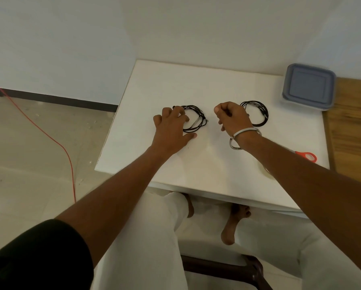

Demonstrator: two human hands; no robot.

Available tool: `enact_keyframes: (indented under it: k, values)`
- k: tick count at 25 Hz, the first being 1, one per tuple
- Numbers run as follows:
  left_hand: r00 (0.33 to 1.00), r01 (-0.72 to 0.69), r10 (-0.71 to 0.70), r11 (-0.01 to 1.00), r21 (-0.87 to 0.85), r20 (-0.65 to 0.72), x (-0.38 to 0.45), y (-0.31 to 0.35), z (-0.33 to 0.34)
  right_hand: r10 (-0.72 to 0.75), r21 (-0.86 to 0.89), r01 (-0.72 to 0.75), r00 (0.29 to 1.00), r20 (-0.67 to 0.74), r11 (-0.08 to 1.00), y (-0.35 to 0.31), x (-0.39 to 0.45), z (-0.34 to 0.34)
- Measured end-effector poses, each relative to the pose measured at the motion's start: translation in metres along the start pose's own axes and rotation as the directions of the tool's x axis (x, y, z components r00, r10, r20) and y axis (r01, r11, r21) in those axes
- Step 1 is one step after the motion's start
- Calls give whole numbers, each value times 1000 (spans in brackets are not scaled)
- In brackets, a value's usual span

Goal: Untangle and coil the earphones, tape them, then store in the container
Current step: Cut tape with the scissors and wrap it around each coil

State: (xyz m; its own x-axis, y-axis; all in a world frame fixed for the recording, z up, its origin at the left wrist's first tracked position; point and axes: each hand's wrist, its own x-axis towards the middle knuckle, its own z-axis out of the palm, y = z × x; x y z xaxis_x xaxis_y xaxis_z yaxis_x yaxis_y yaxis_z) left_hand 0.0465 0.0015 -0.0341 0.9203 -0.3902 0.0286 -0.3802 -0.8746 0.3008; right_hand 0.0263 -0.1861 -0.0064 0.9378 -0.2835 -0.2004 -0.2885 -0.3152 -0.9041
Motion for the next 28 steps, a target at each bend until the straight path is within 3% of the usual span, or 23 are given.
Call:
enact_keyframes:
  k: [5, 8, 13, 17, 21, 24, 28]
  values:
    - [992, -122, 124, 991, 63, -36, 3, 1, 0, -19, 6, 19, 1000, 19, 1000, 4, 2, 0]
    - [987, -159, 160, 972, 174, 13, 2, 5, 5, -29, 18, 28, 999, 19, 999, 4, 0, 1]
    - [959, -283, 256, 812, 511, 124, -6, 7, 8, -23, 5, 23, 999, 26, 1000, 4, -3, 1]
    - [937, -343, 324, 778, 527, 131, -6, 3, 7, -22, -2, 22, 999, 39, 1000, 4, -5, -1]
    - [941, -338, 313, 873, 351, 128, -1, 1, -1, -24, 2, 24, 996, 91, 1000, 4, -7, 1]
    - [931, -252, 248, 968, -23, 267, 10, 3, -10, -89, -24, 93, 986, 138, 995, 4, -7, 1]
    - [909, -134, 263, 919, -372, 322, 12, 11, -29, -160, -40, 174, 960, 230, 984, 0, -9, -1]
